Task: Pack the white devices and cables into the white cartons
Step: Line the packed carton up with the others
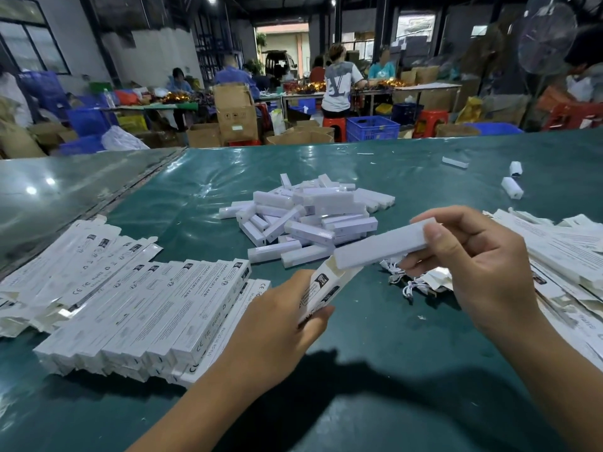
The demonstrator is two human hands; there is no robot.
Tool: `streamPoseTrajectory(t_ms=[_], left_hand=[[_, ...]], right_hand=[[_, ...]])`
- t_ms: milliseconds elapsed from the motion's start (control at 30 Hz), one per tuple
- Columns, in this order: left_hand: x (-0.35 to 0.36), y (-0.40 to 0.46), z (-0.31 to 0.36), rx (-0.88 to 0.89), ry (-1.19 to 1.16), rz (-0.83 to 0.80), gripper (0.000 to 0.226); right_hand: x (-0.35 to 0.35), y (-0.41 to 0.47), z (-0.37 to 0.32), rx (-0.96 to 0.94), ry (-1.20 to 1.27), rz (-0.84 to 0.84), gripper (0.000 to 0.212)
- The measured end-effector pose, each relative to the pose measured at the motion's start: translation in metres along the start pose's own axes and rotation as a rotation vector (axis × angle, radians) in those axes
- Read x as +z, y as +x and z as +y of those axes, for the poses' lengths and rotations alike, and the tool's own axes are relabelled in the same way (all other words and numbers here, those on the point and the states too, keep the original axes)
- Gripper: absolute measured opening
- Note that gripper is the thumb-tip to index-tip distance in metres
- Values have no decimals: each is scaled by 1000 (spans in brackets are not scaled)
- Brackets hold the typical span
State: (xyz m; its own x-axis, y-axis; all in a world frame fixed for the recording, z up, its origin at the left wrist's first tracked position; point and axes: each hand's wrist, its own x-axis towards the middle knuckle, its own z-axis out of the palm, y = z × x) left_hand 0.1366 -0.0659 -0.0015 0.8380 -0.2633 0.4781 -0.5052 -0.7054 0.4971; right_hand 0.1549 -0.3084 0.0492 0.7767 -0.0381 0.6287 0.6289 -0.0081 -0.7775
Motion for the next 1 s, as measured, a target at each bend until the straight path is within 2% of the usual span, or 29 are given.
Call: streamPoseTrajectory(t_ms=[167,400,533,633,800,1000], left_hand=[[0,-1,1,12,2,13,26],[0,-3,6,71,85,-48,30],[0,-4,12,96,89,-53,31],[0,-4,13,74,34,-18,28],[-2,-1,9,12,-172,120,19],[1,-1,10,-57,-355,101,29]], right_hand=[[-7,0,0,-24,-78,-45,11],[-18,6,4,-21,-163,-135,19],[-10,1,11,-11,-306,-352,20],[-3,-2,15,-19,-349,-468,38],[-17,8,22,63,-358,-143,27],[-22,9,33,155,-415,-16,19]])
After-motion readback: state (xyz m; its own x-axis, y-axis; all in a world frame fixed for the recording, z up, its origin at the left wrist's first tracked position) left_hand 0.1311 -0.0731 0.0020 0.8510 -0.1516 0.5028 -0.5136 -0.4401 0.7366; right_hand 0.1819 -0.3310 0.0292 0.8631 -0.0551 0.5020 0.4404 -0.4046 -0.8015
